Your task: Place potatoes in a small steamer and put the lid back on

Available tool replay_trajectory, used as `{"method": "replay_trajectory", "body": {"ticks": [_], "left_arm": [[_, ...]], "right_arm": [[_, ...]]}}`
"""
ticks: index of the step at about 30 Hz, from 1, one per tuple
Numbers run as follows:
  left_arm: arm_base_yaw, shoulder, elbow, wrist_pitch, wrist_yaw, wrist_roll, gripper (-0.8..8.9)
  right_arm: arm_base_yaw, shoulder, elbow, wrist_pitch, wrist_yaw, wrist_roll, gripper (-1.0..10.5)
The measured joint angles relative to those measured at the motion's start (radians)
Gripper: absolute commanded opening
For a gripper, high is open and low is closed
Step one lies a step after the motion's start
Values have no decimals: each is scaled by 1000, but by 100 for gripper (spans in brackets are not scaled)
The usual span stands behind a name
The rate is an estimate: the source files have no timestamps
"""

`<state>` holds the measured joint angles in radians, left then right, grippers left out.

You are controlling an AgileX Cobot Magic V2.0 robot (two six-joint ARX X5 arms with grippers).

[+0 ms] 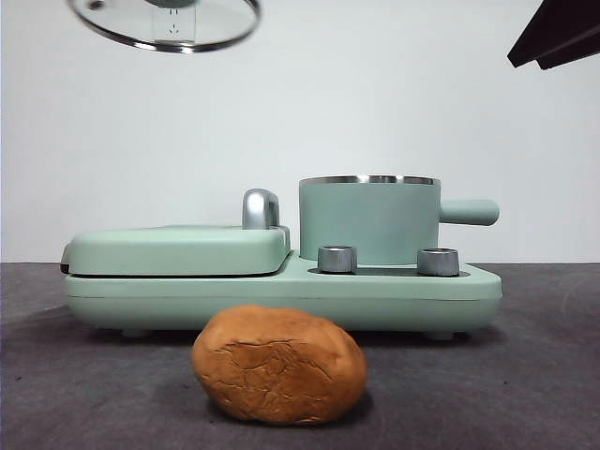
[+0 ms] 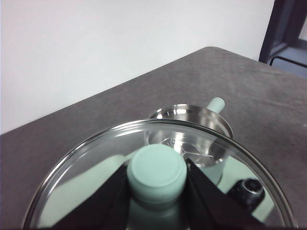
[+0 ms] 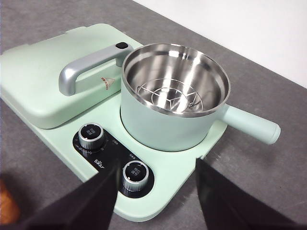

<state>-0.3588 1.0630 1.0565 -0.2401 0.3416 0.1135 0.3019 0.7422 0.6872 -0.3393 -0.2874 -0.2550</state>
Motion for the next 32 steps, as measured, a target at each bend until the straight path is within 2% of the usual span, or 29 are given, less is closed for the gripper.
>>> {"method": "replay_trajectory", "body": {"ticks": [5,10,15,25,28,32], "left_arm": [[35,-174,-129,-45,-31,-32,15],[71,-318,-233,-144,-57,-55,15],[95,-429,-272,-206,-78,-63,15],[117,-493,-272,-242,-86,-62,15],[117,-495,-272,-242,-86,-62,15],[117,-494,-273,-242,-86,-62,15]], "right_arm": [[42,0,1,-26,0,5,277],[140,55,62,-139,1,5,280],[250,147,160,-218,31,0,359],[489,399,234,-227,76,-19,362],[547,475,234,-227,106,-38,362],[593,552,234,-225,106,-58,362]]}}
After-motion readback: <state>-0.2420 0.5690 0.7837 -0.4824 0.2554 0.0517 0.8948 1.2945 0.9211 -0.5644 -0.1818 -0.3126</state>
